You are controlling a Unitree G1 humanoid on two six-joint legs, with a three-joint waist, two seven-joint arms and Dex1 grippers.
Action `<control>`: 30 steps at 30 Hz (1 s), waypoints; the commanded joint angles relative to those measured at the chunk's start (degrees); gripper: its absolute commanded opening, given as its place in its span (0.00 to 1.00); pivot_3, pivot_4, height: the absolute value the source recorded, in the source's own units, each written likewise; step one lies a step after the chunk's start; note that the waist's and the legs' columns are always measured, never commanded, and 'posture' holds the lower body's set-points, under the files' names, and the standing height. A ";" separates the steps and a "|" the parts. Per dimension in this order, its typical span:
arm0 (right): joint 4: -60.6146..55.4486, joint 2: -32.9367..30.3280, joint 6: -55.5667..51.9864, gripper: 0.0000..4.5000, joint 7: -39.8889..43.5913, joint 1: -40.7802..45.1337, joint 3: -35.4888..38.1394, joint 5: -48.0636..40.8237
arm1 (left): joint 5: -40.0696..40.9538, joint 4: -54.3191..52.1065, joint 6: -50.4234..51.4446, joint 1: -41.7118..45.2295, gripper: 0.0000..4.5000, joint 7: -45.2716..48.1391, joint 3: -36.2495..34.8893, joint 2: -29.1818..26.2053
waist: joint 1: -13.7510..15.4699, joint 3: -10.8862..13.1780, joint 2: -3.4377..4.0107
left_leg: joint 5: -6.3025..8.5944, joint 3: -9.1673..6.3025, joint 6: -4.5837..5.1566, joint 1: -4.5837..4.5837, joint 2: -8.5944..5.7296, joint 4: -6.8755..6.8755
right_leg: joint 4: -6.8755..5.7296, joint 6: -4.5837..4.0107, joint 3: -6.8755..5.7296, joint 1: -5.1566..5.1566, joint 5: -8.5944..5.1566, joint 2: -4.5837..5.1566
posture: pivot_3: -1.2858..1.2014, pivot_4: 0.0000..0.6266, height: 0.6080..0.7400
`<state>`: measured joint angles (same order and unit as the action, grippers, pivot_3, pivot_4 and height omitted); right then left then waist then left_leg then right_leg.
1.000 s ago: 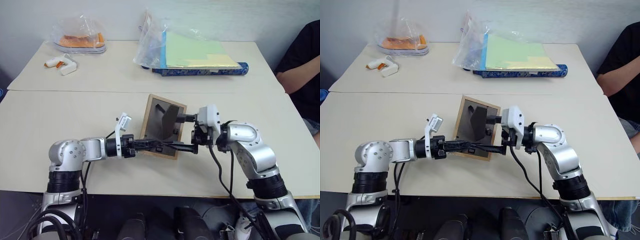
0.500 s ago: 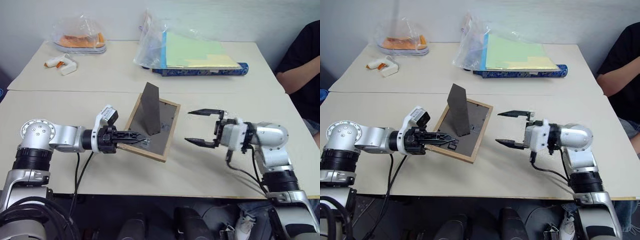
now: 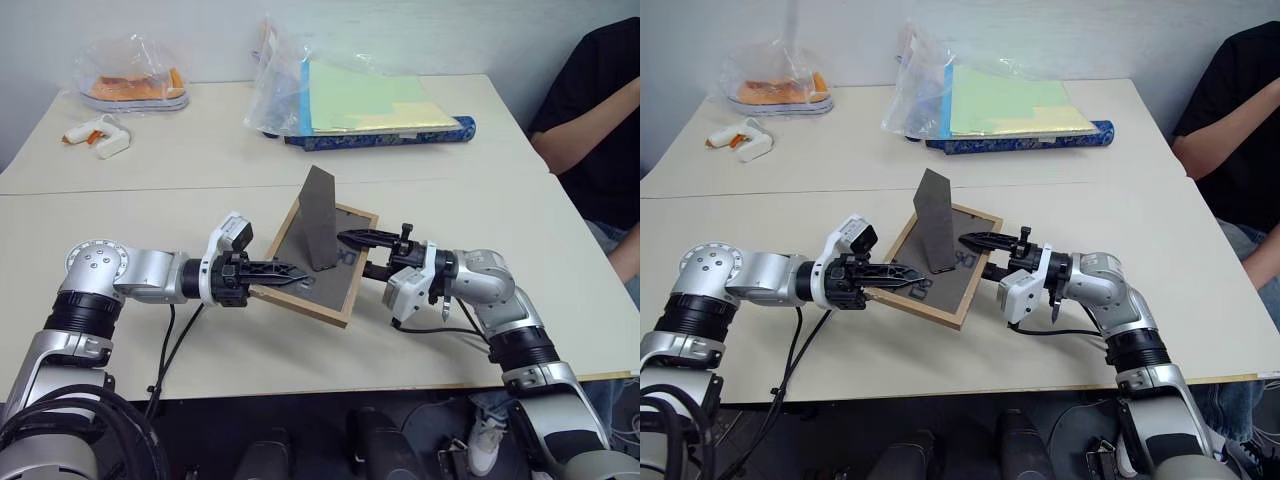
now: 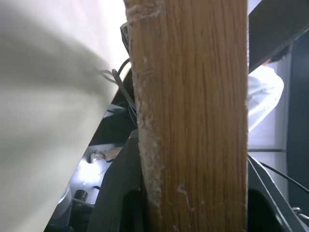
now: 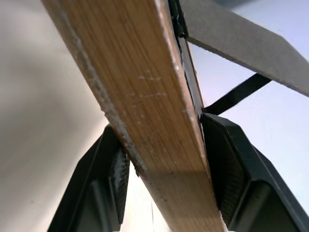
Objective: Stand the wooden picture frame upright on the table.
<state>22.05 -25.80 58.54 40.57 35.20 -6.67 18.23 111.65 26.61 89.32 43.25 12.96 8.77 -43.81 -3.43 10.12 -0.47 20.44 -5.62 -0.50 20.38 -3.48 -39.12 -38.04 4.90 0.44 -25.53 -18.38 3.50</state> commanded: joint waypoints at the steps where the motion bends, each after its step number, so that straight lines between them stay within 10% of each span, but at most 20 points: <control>1: -0.11 -0.11 -0.61 0.34 -4.65 0.15 0.29 -1.88 | 1.35 -1.03 -0.59 0.54 0.55 0.30 -3.88 -0.66 | -0.09 0.00 0.01 | 0.00 -0.14 -0.04 -0.01 -0.07 0.02 | -0.03 0.00 0.01 -0.04 0.00 -0.01 | 0.52 0.24 1.00; 8: -2.16 -0.37 -6.81 0.28 -2.63 -0.26 -1.69 -13.56 | -2.90 -21.71 -13.08 -12.13 1.00 -3.52 -19.43 -5.30 | -1.21 -0.01 0.02 | 0.03 -0.31 -0.08 -0.08 -0.15 0.07 | -0.05 0.00 0.09 -0.12 0.00 0.04 | 0.52 0.24 1.00; 12: -9.80 -0.56 -27.10 0.28 7.96 -3.94 -1.26 -35.69 | -24.80 -29.55 -26.91 -23.36 1.00 12.53 -30.52 -9.68 | -1.38 -0.01 0.13 | 0.07 -0.36 -0.15 -0.08 0.04 0.18 | 0.08 -0.10 0.26 -0.07 -0.04 0.02 | 0.52 0.24 1.00; 19: -20.35 -4.44 -75.94 0.28 10.41 -7.69 3.90 -65.67 | -55.68 -35.52 -52.49 -32.02 1.00 35.14 -24.93 -11.28 | 1.84 0.02 0.18 | 0.20 -0.45 -0.07 -0.01 0.07 0.29 | 0.27 -0.17 0.17 0.10 0.00 0.10 | 0.52 0.24 1.00; 30: -13.59 -0.48 -82.31 0.28 12.01 -10.38 3.58 -58.45 | -70.82 -37.56 -65.54 -34.04 1.00 42.79 -20.33 -5.22 | 3.30 0.02 0.17 | 0.29 -0.41 0.04 0.05 0.06 0.19 | 0.28 -0.12 0.15 0.10 0.04 0.09 | 0.52 0.24 1.00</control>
<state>7.84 -26.70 -24.67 51.90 25.46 -3.48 -41.91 41.53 -10.33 25.03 8.52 55.15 -10.52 -49.25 -0.13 10.14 -0.30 20.73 -6.03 -0.45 20.42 -3.42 -38.96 -37.79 4.78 0.59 -25.43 -18.35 3.59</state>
